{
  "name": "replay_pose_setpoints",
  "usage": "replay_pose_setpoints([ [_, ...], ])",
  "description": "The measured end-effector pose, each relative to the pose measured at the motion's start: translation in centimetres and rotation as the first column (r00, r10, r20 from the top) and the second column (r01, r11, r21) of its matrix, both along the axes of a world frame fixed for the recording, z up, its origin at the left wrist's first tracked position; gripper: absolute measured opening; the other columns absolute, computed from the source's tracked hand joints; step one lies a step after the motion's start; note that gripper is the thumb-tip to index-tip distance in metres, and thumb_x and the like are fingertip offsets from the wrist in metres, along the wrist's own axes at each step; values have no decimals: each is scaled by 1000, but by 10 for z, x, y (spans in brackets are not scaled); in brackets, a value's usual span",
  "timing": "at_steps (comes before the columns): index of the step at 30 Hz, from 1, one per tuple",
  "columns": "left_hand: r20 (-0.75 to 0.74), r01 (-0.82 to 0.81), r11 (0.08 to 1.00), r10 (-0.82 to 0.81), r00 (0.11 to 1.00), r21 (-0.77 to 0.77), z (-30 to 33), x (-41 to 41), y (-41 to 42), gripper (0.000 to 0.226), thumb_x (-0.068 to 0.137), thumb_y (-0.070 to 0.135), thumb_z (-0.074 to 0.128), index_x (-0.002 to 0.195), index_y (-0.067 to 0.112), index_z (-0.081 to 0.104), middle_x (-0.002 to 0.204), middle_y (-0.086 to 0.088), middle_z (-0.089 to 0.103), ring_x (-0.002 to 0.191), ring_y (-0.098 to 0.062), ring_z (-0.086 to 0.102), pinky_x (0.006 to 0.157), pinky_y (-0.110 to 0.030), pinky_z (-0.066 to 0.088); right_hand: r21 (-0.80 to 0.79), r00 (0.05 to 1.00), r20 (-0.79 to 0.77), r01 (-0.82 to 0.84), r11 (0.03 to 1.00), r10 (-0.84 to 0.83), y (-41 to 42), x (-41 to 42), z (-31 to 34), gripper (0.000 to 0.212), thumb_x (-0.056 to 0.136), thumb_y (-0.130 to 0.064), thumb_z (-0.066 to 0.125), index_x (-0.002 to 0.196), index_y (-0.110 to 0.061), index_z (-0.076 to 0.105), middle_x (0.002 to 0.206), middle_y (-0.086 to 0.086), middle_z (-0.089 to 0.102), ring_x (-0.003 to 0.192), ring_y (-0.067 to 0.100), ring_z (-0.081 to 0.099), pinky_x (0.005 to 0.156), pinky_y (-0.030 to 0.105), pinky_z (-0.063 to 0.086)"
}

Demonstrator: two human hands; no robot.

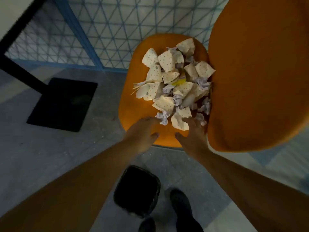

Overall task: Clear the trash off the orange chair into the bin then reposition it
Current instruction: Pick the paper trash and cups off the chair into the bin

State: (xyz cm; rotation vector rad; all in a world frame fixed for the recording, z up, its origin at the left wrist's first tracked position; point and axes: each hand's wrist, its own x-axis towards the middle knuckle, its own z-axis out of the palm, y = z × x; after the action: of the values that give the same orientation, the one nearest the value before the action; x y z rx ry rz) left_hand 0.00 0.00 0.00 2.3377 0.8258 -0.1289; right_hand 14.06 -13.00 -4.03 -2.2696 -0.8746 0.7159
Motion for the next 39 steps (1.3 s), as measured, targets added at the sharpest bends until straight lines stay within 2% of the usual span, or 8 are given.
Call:
replay_pose_setpoints([
  [9, 14, -94, 995, 93, 996, 27, -109, 59, 31, 75, 82, 25, 65, 147, 33, 28, 147, -1, 38, 132, -28, 36, 98, -42, 43, 174, 963, 224, 111, 979, -149, 44, 27, -90, 72, 70, -30, 80, 133, -16, 50, 148, 16, 36, 136, 34, 28, 102, 45, 33],
  [14, 163, -219, 971, 202, 966, 98, -127, 64, 25, 55, 77, 21, 67, 130, 26, 53, 127, -4, 50, 111, -30, 52, 79, -38, 50, 222, 925, 362, 31, 975, -112, 34, 31, -91, 56, 63, -18, 85, 116, -18, 67, 139, 19, 45, 123, 20, 26, 93, -7, 0],
  [18, 279, -290, 956, 265, 923, 51, -124, 51, 18, 40, 76, 24, 71, 114, 23, 62, 116, -4, 56, 99, -28, 57, 71, -37, 52, 271, 951, 302, -14, 963, -71, 31, 28, -80, 55, 62, -11, 87, 113, -11, 68, 136, 23, 44, 122, 18, 27, 90, -10, 8],
  [22, 351, -349, 936, 312, 883, 45, -112, 22, 17, 42, 75, 33, 65, 116, 23, 61, 110, -4, 59, 92, -27, 58, 70, -43, 54, 306, 951, 307, -52, 951, -47, 29, 18, -70, 50, 70, -20, 83, 117, -17, 65, 143, 14, 37, 129, 23, 24, 98, -2, 17],
  [24, 362, -407, 913, 370, 856, 29, -101, 1, 13, 42, 76, 35, 61, 117, 26, 59, 111, -2, 58, 93, -26, 58, 68, -44, 54, 308, 959, 282, -85, 948, -6, 27, 6, -63, 47, 76, -32, 76, 120, -23, 62, 147, 2, 29, 132, 27, 26, 104, 27, 39],
  [26, 366, -440, 898, 410, 835, -1, -92, -20, 8, 40, 79, 34, 61, 119, 26, 56, 114, -1, 59, 95, -26, 60, 70, -43, 54, 324, 957, 286, -139, 936, 43, 22, -10, -55, 45, 80, -42, 68, 121, -27, 57, 147, -6, 21, 133, 31, 29, 91, 49, 49],
  [32, 190, -494, 867, 498, 846, -69, -85, -102, -34, 22, 90, 49, 52, 105, 33, 48, 97, 7, 65, 84, -13, 63, 68, -34, 55, 394, 954, 287, -196, 898, 83, -2, -73, -36, 46, 77, -37, 70, 119, -22, 60, 142, 4, 33, 120, 30, 33, 89, 30, 34],
  [39, -81, -478, 865, 471, 878, -155, -169, -176, -104, 34, 87, 48, 60, 112, 26, 56, 109, 5, 61, 94, -17, 64, 79, -33, 54, 405, 966, 137, -258, 877, 221, -42, -136, -77, 50, 79, -44, 62, 124, -24, 55, 143, -8, 25, 134, 28, 31, 94, 47, 47],
])
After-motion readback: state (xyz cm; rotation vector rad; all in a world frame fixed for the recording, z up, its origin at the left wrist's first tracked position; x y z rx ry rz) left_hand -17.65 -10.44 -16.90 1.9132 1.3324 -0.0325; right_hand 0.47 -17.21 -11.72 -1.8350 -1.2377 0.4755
